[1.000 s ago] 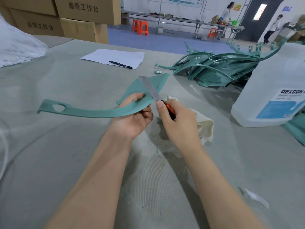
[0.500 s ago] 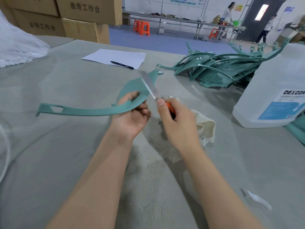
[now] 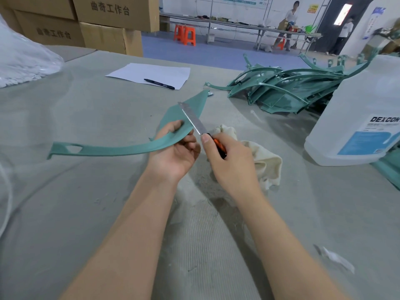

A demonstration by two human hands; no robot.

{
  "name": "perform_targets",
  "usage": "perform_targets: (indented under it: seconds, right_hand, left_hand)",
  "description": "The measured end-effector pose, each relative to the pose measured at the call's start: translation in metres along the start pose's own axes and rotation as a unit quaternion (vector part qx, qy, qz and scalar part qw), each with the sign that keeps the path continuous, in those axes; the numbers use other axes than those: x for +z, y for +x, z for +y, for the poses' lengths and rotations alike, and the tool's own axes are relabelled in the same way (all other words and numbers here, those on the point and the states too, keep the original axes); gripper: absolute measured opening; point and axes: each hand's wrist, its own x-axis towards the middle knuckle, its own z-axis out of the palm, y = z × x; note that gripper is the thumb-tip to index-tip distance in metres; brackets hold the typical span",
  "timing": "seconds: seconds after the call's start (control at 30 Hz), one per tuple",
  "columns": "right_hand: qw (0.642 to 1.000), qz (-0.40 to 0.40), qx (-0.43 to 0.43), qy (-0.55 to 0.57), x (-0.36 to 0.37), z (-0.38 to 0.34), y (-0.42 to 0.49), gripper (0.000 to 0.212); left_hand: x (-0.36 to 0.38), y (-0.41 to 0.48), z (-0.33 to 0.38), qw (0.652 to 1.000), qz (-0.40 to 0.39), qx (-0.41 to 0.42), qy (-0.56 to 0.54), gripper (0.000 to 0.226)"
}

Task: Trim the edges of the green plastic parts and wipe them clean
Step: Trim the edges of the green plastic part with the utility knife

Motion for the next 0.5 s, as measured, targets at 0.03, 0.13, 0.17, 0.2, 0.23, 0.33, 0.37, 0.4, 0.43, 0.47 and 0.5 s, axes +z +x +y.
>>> perform_targets:
  seconds: [0.03,0.13,0.17,0.2,0.23,0.33,0.37,0.4,0.43,0.47,0.5]
  right_hand:
    - [1.0,-0.004,-0.005,0.0,0.002,-0.001,-0.001,0.037]
    - [1.0,-0.027,-0.015,0.0,0.005,-0.005,-0.005,0.035]
    - [0.999,-0.033,-0.019,0.002,0.006,-0.006,-0.006,0.036]
    - [0.999,-0.037,-0.025,0.004,0.007,-0.008,-0.006,0.037]
    - [0.999,-0.041,-0.032,0.005,0.009,-0.009,-0.008,0.038]
    - [0.998,-0.051,-0.042,0.009,0.01,-0.011,-0.01,0.041]
    - [0.998,-0.053,-0.041,0.012,0.01,-0.011,-0.01,0.041]
    - [0.998,-0.054,-0.04,0.013,0.01,-0.011,-0.01,0.041]
    - [0.998,-0.057,-0.039,0.013,0.009,-0.012,-0.011,0.039]
    - [0.997,-0.059,-0.038,0.014,0.009,-0.012,-0.011,0.035]
    - [0.997,-0.061,-0.037,0.019,0.008,-0.012,-0.012,0.029]
  left_hand:
    - [-0.001,0.0,0.0,1.0,0.001,0.004,-0.005,0.035]
    - [-0.003,0.0,0.002,0.999,0.017,0.007,-0.036,0.048]
    - [-0.004,-0.001,0.002,0.999,0.021,0.006,-0.047,0.044]
    - [-0.005,-0.001,0.003,0.998,0.022,0.007,-0.057,0.037]
    - [-0.005,-0.002,0.004,0.997,0.022,0.008,-0.067,0.03]
    - [-0.005,-0.006,0.005,0.998,0.016,0.025,-0.059,0.027]
    - [-0.004,-0.007,0.006,0.998,0.013,0.03,-0.052,0.025]
    - [-0.004,-0.007,0.006,0.998,0.012,0.032,-0.047,0.022]
    - [-0.005,-0.006,0.007,0.998,0.013,0.031,-0.044,0.019]
    - [-0.006,-0.003,0.008,0.999,0.014,0.024,-0.044,0.017]
    - [-0.008,0.0,0.009,0.999,0.011,0.013,-0.049,0.018]
